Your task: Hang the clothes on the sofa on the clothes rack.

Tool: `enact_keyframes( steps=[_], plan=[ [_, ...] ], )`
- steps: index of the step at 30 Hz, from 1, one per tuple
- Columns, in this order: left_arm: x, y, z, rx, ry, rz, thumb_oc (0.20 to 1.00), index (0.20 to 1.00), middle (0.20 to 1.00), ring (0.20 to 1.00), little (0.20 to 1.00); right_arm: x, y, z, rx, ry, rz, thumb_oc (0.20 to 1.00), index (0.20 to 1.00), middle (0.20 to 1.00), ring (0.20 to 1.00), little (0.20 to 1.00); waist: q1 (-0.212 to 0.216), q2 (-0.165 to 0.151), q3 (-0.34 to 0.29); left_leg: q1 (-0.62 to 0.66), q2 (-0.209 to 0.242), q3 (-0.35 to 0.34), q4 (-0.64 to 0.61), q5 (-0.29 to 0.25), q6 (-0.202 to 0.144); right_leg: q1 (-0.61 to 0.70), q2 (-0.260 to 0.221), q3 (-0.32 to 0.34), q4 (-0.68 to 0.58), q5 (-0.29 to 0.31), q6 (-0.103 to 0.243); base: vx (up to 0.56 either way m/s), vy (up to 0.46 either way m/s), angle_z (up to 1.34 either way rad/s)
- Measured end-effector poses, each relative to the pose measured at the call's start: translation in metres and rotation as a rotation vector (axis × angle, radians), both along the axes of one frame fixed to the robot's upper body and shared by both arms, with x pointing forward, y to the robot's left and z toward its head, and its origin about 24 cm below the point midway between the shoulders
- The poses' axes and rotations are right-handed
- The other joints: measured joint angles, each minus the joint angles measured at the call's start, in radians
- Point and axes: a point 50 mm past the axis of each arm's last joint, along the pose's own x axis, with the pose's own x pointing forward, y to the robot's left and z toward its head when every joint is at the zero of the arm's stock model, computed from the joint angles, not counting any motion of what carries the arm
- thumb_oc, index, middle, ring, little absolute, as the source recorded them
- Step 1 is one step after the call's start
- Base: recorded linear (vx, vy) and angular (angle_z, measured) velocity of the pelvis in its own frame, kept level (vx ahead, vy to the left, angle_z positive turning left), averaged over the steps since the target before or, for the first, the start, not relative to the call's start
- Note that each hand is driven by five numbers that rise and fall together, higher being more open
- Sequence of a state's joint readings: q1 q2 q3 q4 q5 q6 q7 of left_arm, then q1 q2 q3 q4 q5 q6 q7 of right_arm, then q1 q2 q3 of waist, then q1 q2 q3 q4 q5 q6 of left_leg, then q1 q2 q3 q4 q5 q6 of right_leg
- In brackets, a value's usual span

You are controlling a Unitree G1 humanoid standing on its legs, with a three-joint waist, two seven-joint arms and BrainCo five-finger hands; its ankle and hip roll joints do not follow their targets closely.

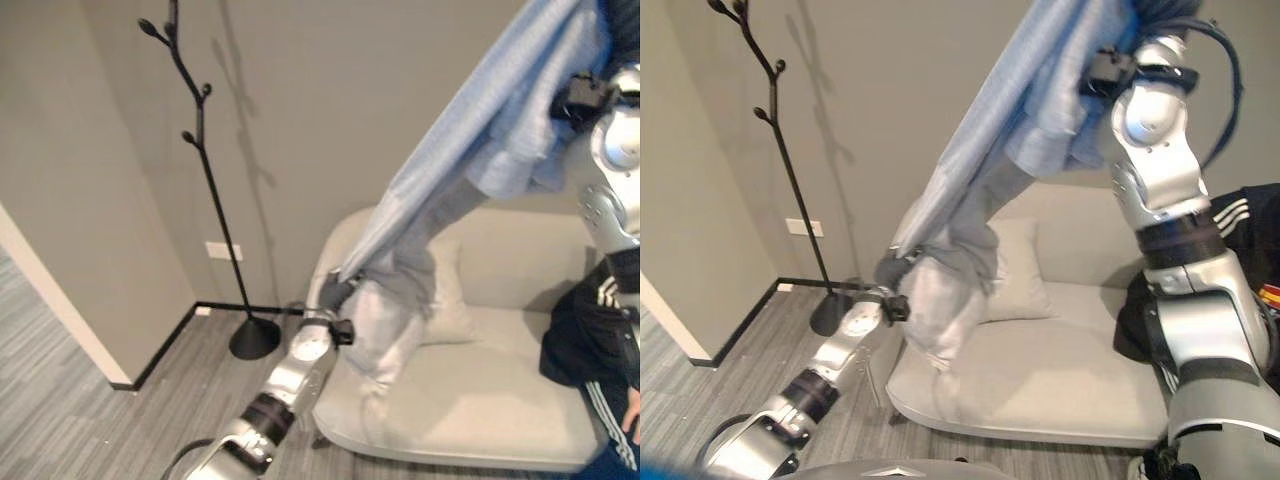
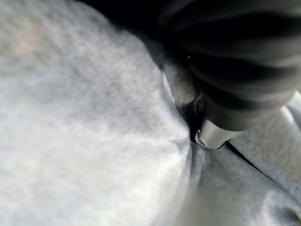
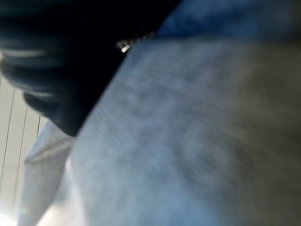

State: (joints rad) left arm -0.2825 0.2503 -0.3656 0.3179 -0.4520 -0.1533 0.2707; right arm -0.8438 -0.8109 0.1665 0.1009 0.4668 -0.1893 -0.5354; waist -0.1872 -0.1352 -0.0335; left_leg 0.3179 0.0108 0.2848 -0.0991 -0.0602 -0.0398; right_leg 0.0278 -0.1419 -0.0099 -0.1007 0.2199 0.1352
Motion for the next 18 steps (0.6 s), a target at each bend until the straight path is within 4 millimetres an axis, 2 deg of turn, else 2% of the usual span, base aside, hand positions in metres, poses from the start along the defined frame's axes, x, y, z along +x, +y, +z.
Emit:
enact_keyframes(
  steps=[1,2,4,5,6,8,9,10,11,12,13,14,15,17,18],
  plan=[
    [-0.002,0.01,0.003,0.009,-0.022,0.033,0.2,0.2,0.2,0.2,0.2,-0.006,-0.006,-0.01,-0.015,0.006,-0.029,0.2,0.2,0.2,0.2,0.2,0.002,0.001,0.001,0.0,-0.002,-0.001,0.0,0.0,0.001,0.001,-0.001,-0.001,0.001,0.0,0.0,-0.06,0.03,0.12],
    [-0.007,0.03,0.009,0.093,-0.067,0.088,0.2,0.2,0.2,0.2,0.2,-0.017,-0.016,-0.032,-0.051,0.03,-0.086,0.2,0.2,0.2,0.2,0.2,0.011,0.001,0.008,0.0,-0.005,-0.012,0.0,0.001,0.002,0.011,-0.006,-0.01,0.003,0.0,0.0,-0.05,0.02,0.14],
    [-0.009,0.047,0.011,0.17,-0.082,0.138,0.2,0.2,0.2,0.2,0.2,-0.02,-0.017,-0.049,-0.096,0.077,-0.112,0.2,0.2,0.2,0.2,0.2,0.009,0.005,0.016,0.001,-0.011,-0.017,0.0,0.0,0.001,0.01,-0.014,-0.015,0.0,-0.002,0.0,-0.13,-0.004,0.11],
    [-0.01,0.058,0.016,0.265,-0.113,0.159,0.2,0.2,0.2,0.2,0.2,-0.025,-0.019,-0.058,-0.144,0.089,-0.152,0.2,0.2,0.2,0.2,0.2,0.019,0.014,0.035,-0.007,-0.021,-0.017,0.001,0.005,0.011,0.001,-0.023,-0.018,0.016,-0.005,0.011,-0.21,0.027,0.01],
    [-0.013,0.062,0.021,0.307,-0.141,0.168,0.2,0.2,0.2,0.2,0.2,-0.031,-0.022,-0.066,-0.154,0.095,-0.175,0.2,0.2,0.2,0.2,0.2,0.023,-0.002,0.048,-0.007,-0.023,-0.017,0.0,0.004,0.009,-0.016,-0.03,-0.022,0.025,-0.012,0.013,-0.13,0.045,0.01],
    [-0.017,0.079,0.027,0.392,-0.174,0.235,0.2,0.2,0.2,0.2,0.2,-0.034,-0.02,-0.083,-0.175,0.133,-0.197,0.2,0.2,0.2,0.2,0.2,0.031,0.002,0.078,-0.018,-0.042,-0.021,0.001,0.016,0.025,-0.03,-0.051,-0.054,0.046,-0.013,0.014,-0.22,0.091,0.03],
    [-0.017,0.081,0.027,0.409,-0.176,0.248,0.2,0.2,0.2,0.2,0.2,-0.033,-0.017,-0.086,-0.189,0.145,-0.197,0.2,0.2,0.2,0.2,0.2,0.037,-0.015,0.096,-0.032,-0.056,-0.019,0.004,0.022,0.036,-0.042,-0.066,-0.068,0.055,-0.017,0.019,-0.38,0.121,0.04],
    [-0.018,0.081,0.029,0.452,-0.187,0.245,0.2,0.2,0.2,0.2,0.2,-0.033,-0.015,-0.087,-0.208,0.144,-0.211,0.2,0.2,0.2,0.2,0.2,0.046,-0.009,0.108,-0.056,-0.06,-0.017,0.017,0.039,0.058,-0.052,-0.075,-0.082,0.051,-0.04,0.039,-0.3,0.055,0.09],
    [-0.02,0.08,0.031,0.51,-0.213,0.237,0.2,0.2,0.2,0.2,0.2,-0.038,-0.018,-0.09,-0.226,0.131,-0.255,0.2,0.2,0.2,0.2,0.2,0.057,0.034,0.115,-0.107,-0.022,-0.016,0.047,0.041,0.069,-0.096,-0.067,-0.135,0.133,-0.083,0.034,-0.23,0.029,0.03],
    [-0.025,0.081,0.035,0.545,-0.239,0.24,0.2,0.2,0.2,0.2,0.2,-0.04,-0.018,-0.093,-0.235,0.132,-0.273,0.2,0.2,0.2,0.2,0.2,0.074,0.052,0.129,-0.13,0.003,-0.003,0.05,0.045,0.068,-0.158,-0.06,-0.178,0.301,-0.125,0.0,-0.15,-0.007,-0.02],
    [-0.029,0.084,0.041,0.576,-0.27,0.258,0.2,0.2,0.2,0.2,0.2,-0.04,-0.019,-0.096,-0.277,0.147,-0.295,0.2,0.2,0.2,0.2,0.2,0.09,0.069,0.151,-0.151,0.03,0.001,0.057,0.057,0.066,-0.202,-0.057,-0.223,0.491,-0.173,0.0,-0.17,0.003,0.01],
    [-0.03,0.086,0.044,0.624,-0.289,0.26,0.2,0.2,0.2,0.2,0.2,-0.041,-0.016,-0.096,-0.328,0.148,-0.309,0.2,0.2,0.2,0.2,0.2,0.114,0.064,0.162,-0.172,0.035,-0.016,0.073,0.057,0.065,-0.19,-0.081,-0.258,0.594,-0.261,0.008,-0.09,-0.056,0.08],
    [-0.034,0.088,0.042,0.648,-0.284,0.265,0.2,0.2,0.2,0.2,0.2,-0.042,-0.011,-0.099,-0.345,0.149,-0.3,0.2,0.2,0.2,0.2,0.2,0.138,0.064,0.165,-0.173,0.037,-0.014,0.075,0.06,0.062,-0.162,-0.1,-0.288,0.655,-0.324,0.003,-0.05,-0.108,0.15],
    [-0.044,0.093,0.036,0.732,-0.276,0.275,0.2,0.2,0.2,0.2,0.2,-0.049,-0.004,-0.109,-0.407,0.152,-0.301,0.2,0.2,0.2,0.2,0.2,0.179,0.057,0.163,-0.182,0.05,-0.013,0.084,0.061,0.058,-0.072,-0.116,-0.334,0.65,-0.406,-0.005,0.0,-0.228,-0.02],
    [-0.05,0.096,0.037,0.759,-0.285,0.285,0.2,0.2,0.2,0.2,0.2,-0.053,-0.003,-0.114,-0.413,0.161,-0.308,0.2,0.2,0.2,0.2,0.2,0.196,0.038,0.155,-0.189,0.045,-0.021,0.088,0.057,0.047,-0.041,-0.109,-0.333,0.549,-0.413,-0.004,-0.01,-0.246,-0.16]
  ],
)
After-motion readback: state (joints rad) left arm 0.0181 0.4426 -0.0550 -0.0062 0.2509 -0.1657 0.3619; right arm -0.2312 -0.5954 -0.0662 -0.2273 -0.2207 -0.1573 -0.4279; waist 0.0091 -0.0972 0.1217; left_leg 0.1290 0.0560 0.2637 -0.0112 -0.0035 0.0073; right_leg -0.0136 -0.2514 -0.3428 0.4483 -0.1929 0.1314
